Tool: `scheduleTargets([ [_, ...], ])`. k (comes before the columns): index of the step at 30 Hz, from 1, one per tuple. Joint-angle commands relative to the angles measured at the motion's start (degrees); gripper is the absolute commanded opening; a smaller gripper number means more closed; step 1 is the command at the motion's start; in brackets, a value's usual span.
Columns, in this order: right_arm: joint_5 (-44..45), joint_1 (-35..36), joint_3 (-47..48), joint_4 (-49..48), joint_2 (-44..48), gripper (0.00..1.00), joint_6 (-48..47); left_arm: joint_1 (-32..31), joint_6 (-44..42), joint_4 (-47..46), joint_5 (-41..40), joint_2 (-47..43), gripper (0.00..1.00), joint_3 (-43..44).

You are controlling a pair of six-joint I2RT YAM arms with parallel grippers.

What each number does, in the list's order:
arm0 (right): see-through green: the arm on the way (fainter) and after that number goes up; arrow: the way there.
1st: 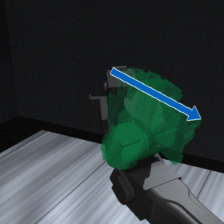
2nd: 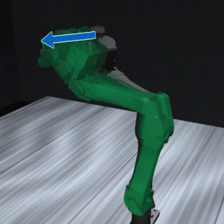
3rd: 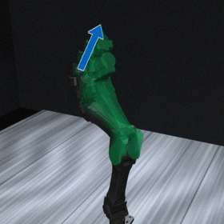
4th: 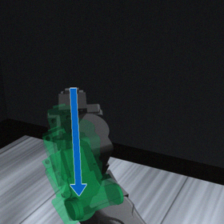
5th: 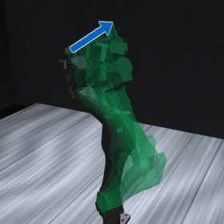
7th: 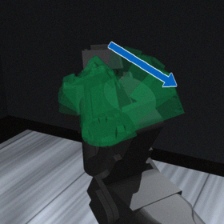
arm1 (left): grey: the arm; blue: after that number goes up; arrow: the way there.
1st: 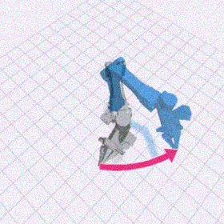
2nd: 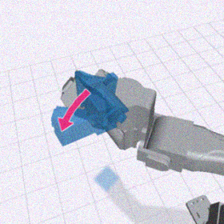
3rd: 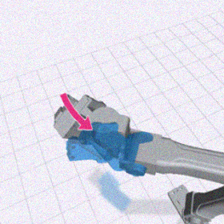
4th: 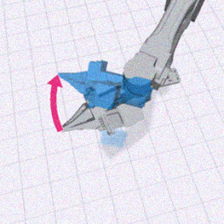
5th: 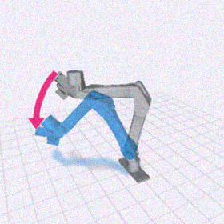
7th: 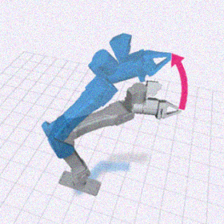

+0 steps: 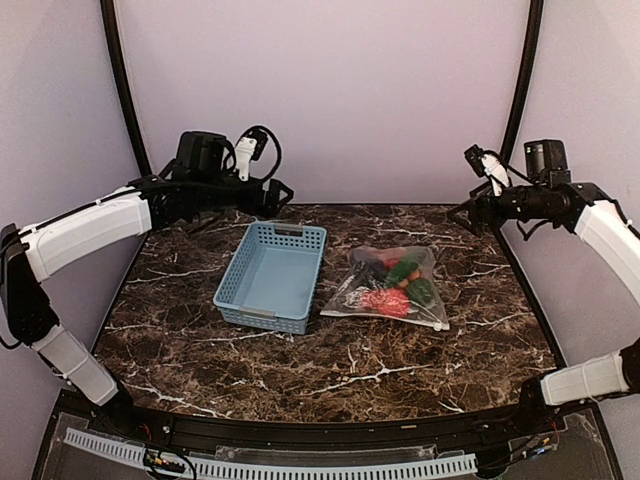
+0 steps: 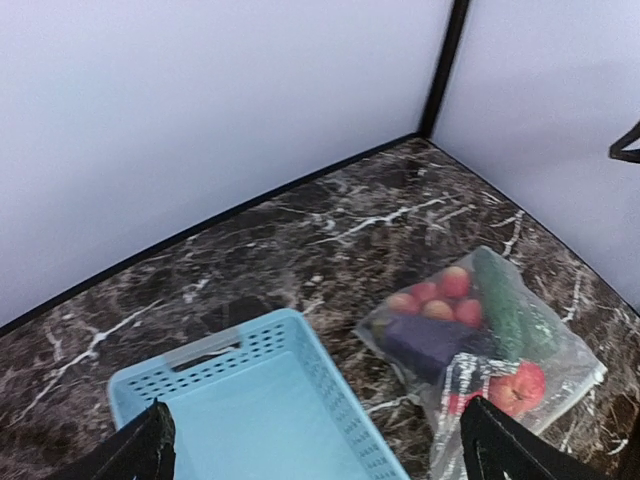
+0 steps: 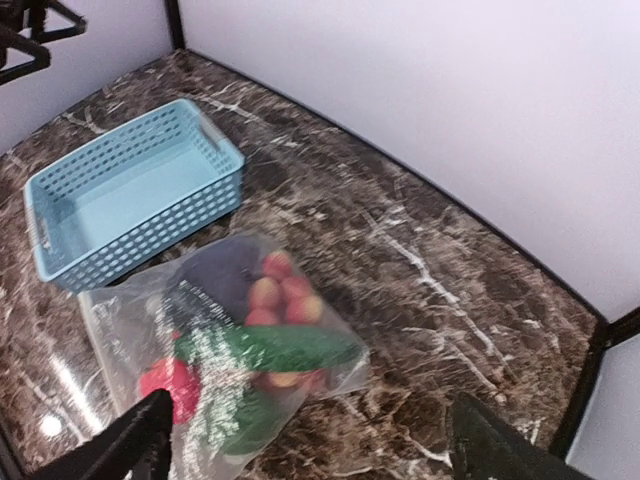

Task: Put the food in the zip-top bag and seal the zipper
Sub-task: Reset both arms

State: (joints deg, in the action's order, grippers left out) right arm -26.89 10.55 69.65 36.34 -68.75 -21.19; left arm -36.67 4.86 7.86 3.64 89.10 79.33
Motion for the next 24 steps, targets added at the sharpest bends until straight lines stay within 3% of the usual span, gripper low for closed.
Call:
scheduleTargets([
  [1,7.6,-2.0,1.5,-11.7,0.7,0.99,10.4,3.0,-2.0,8.8,-12.4,-6.4,0.99,-1.2],
  [5,7.9,-3.5,3.3,-11.3,0.0,0.99,14.9,3.9,-7.0,4.2,-22.7,-13.4,0.99,-6.3],
  [10,10.1,-3.5,0.0,-14.4,1.9,0.99,18.6,6.4,-8.2,0.6,-24.5,-15.7,0.99,-13.5],
  [16,10.0,-3.6,-3.9,-15.9,2.5,0.99,18.6,7.9,-2.3,0.7,-18.1,-13.1,0.99,-14.2],
  [24,6.1,-4.4,-8.1,-16.4,4.6,0.99,18.4,8.2,-2.7,-2.1,-13.3,-14.4,0.99,-16.3],
])
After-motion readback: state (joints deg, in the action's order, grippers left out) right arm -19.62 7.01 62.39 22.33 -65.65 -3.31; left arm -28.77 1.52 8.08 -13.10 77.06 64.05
